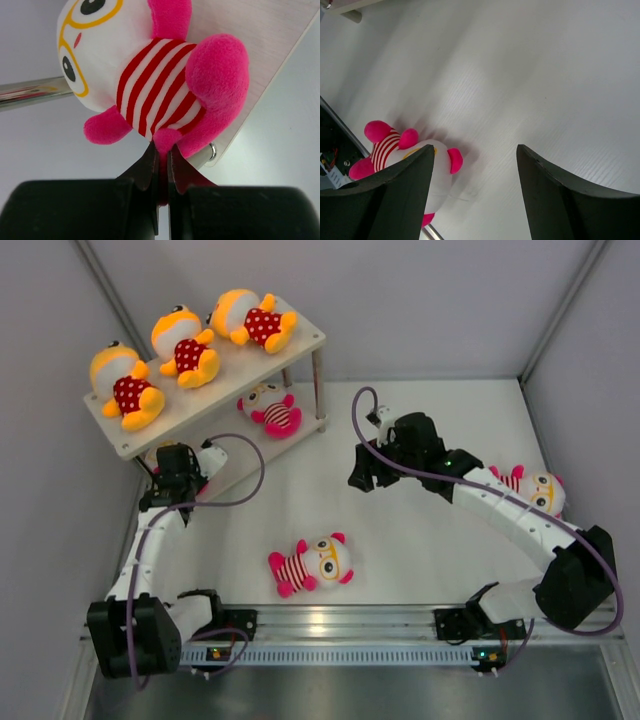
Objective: Place and organize the stuffed toys onto the shelf
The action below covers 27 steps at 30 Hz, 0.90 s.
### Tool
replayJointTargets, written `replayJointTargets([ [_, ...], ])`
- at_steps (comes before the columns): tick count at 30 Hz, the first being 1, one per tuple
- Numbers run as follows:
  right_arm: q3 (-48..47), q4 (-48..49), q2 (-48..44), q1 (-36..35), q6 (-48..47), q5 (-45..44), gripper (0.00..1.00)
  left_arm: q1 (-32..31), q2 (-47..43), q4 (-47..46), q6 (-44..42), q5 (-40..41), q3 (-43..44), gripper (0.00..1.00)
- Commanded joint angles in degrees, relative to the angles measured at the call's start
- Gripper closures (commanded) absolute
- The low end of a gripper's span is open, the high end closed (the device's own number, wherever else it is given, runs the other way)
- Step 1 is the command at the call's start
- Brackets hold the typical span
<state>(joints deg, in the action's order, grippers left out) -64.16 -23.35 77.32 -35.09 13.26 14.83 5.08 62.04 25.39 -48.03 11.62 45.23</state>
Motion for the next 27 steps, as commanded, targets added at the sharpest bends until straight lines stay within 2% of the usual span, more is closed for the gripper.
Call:
replayJointTargets([
  [1, -0.3, 2.2, -1.9, 0.3, 0.1, 0.6, 0.33, 1.2, 0.3, 1.8, 0.9, 0.9, 1.1, 1.00],
  [6, 0.1, 1.6, -2.6, 0.4, 0.2, 0.1, 0.33, 1.3, 0.4, 2.3, 1.4, -0.6, 1.3, 0.98],
  [7, 0.0, 1.6, -2.7, 0.4, 0.2, 0.0, 0.33, 1.3, 0.3, 2.6, 1.4, -0.6, 1.3, 0.94],
  [8, 0.0, 1.5, -2.8, 0.3, 0.2, -0.1, 0.32, 1.3, 0.2, 3.2, 1.4, -0.7, 1.4, 0.82],
  [11, 0.2, 1.4, -2.6, 0.4, 0.6, 0.1, 0.30, 1.2, -1.0, 4.4, 1.0, -1.7, 2.0, 0.55],
  [15, 2.7, 1.0, -2.5, 0.1, 2.6, 0.1, 0.29, 1.3, -2.6, 5.5, 1.0, -2.8, 3.2, 0.39],
  [16, 3.8, 1.4, -3.0, -0.2, 3.4, 0.5, 0.28, 1.3, -2.8, 6.1, 1.0, -3.2, 3.6, 0.38],
  [19, 8.4, 2.8, -5.2, -3.0, 4.9, 0.4, 0.15, 1.3, -3.2, 9.1, 1.3, -5.8, 6.0, 0.33],
  [22, 13.9, 6.7, -6.4, -6.5, 8.0, 1.7, 0.11, 1.2, -4.1, 12.7, 0.3, -11.3, 7.3, 0.29],
  [24, 19.1, 10.9, -6.8, -8.1, 11.9, 3.3, 0.08, 1.2, -5.3, 14.2, -0.7, -17.9, 7.8, 0.29],
  [26, 22.7, 16.6, -6.3, -10.0, 14.0, 5.2, 0.00, 1.1, -6.1, 17.0, -1.2, -21.8, 8.9, 0.28],
  [27, 23.4, 18.0, -5.9, -10.9, 15.2, 5.4, 0.01, 1.1, -6.6, 18.2, -1.9, -25.4, 9.4, 0.28],
])
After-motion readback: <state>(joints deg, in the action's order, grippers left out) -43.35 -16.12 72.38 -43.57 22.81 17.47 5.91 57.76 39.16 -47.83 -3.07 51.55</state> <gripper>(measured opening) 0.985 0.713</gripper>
